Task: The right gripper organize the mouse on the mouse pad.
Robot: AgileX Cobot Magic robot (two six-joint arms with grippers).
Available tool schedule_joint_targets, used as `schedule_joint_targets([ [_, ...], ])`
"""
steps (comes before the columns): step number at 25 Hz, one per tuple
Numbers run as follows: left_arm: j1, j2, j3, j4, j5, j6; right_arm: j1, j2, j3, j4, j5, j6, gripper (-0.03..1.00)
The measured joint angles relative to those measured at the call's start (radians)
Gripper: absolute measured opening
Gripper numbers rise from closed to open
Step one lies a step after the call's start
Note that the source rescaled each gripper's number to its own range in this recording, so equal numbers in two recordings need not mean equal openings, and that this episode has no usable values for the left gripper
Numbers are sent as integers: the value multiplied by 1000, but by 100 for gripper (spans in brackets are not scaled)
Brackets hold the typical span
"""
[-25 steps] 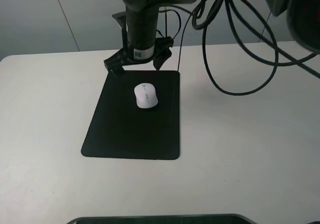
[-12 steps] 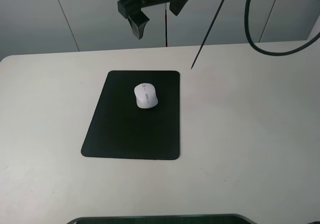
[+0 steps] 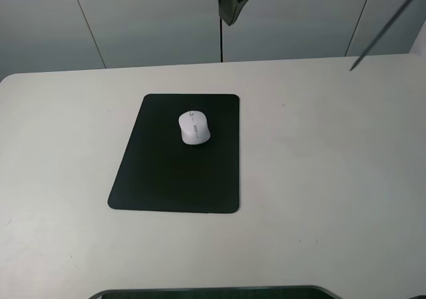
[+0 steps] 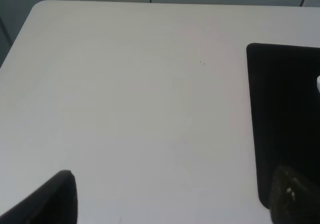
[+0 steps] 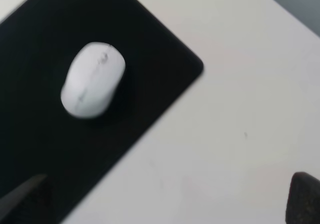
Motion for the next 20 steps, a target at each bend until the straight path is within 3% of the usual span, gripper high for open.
schedule_joint_targets([
  [11, 0, 0, 0, 0, 0, 0, -226, -438, 368, -2, -30, -2, 99],
  [16, 0, 0, 0, 0, 0, 0, -359, -638, 486, -2, -28, -6, 99],
  [20, 0, 0, 0, 0, 0, 0, -415, -780, 549, -4, -2, -6, 99],
])
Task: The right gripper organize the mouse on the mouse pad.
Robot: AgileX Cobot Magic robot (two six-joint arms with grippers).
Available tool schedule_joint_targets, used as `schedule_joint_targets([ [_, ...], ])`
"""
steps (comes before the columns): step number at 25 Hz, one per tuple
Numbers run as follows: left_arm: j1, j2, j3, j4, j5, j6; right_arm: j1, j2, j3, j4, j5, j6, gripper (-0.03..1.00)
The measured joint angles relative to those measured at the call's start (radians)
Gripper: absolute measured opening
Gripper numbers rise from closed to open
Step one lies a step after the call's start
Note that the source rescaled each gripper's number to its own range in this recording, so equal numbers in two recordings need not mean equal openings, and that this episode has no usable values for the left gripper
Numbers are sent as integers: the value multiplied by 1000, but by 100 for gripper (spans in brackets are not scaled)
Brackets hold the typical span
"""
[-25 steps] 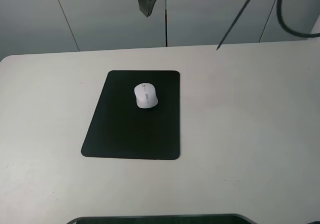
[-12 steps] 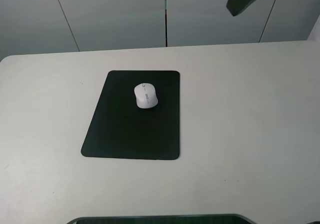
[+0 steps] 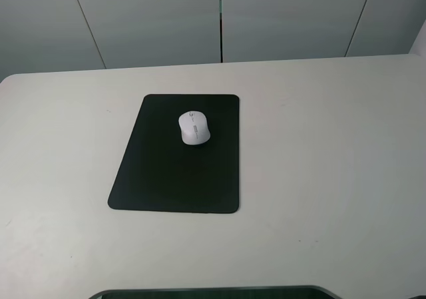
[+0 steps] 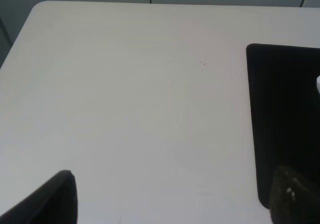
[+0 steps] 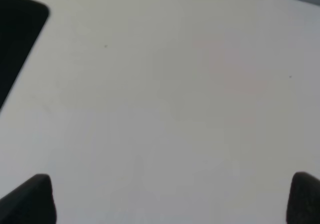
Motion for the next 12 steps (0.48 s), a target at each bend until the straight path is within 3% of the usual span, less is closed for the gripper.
schedule_joint_targets([
  [12, 0, 0, 0, 0, 0, 0, -7, -355, 186, -25, 17, 98, 99],
])
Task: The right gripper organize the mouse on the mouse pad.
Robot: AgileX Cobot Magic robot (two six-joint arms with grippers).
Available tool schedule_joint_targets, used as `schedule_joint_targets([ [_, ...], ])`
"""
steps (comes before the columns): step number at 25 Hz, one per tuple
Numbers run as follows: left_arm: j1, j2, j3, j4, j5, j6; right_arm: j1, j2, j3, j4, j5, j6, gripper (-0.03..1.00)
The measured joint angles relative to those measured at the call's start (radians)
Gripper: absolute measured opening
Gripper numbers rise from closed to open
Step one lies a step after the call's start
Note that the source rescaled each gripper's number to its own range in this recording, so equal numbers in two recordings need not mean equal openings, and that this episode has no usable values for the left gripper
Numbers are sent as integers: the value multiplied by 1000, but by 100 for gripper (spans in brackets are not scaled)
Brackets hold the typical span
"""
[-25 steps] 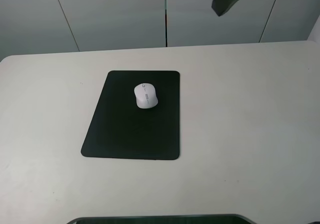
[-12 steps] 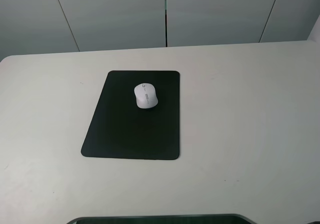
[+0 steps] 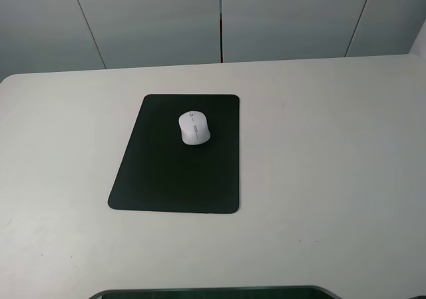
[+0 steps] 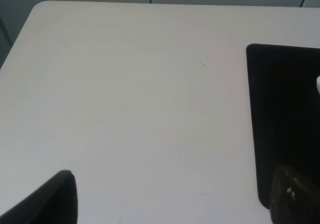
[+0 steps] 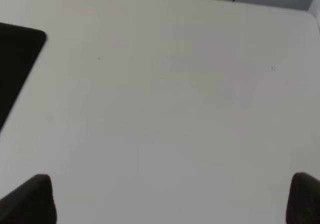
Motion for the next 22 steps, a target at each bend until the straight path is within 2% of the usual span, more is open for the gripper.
schedule_joint_targets([
  [14, 0, 0, 0, 0, 0, 0, -7, -196, 214, 4, -17, 51, 99],
  [22, 0, 0, 0, 0, 0, 0, -110, -279, 325, 10, -100, 29, 99],
])
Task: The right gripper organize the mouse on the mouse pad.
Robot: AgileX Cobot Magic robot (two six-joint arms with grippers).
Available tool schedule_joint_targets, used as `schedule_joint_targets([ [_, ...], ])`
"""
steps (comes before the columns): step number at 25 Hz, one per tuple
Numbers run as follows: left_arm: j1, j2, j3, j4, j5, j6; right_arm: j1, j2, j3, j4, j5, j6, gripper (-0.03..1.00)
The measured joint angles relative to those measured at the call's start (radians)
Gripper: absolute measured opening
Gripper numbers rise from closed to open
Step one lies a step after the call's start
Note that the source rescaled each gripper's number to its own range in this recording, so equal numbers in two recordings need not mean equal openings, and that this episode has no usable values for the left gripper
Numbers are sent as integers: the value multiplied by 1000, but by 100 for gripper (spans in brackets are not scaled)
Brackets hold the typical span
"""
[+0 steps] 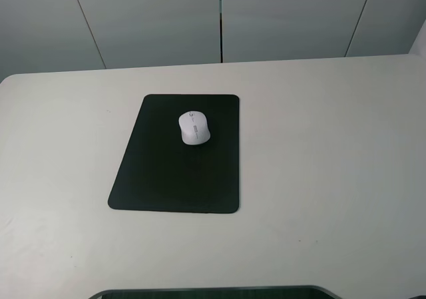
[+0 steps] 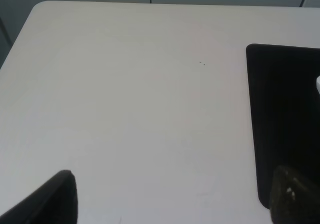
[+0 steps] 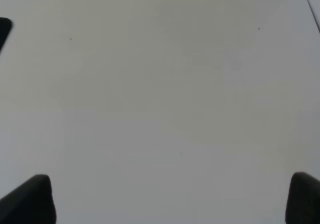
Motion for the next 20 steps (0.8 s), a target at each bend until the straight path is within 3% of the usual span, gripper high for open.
schedule_joint_targets([
  [12, 0, 0, 0, 0, 0, 0, -108, -207, 52, 77, -8, -60, 99],
  [20, 0, 0, 0, 0, 0, 0, -117, -234, 52, 148, -8, -150, 99],
])
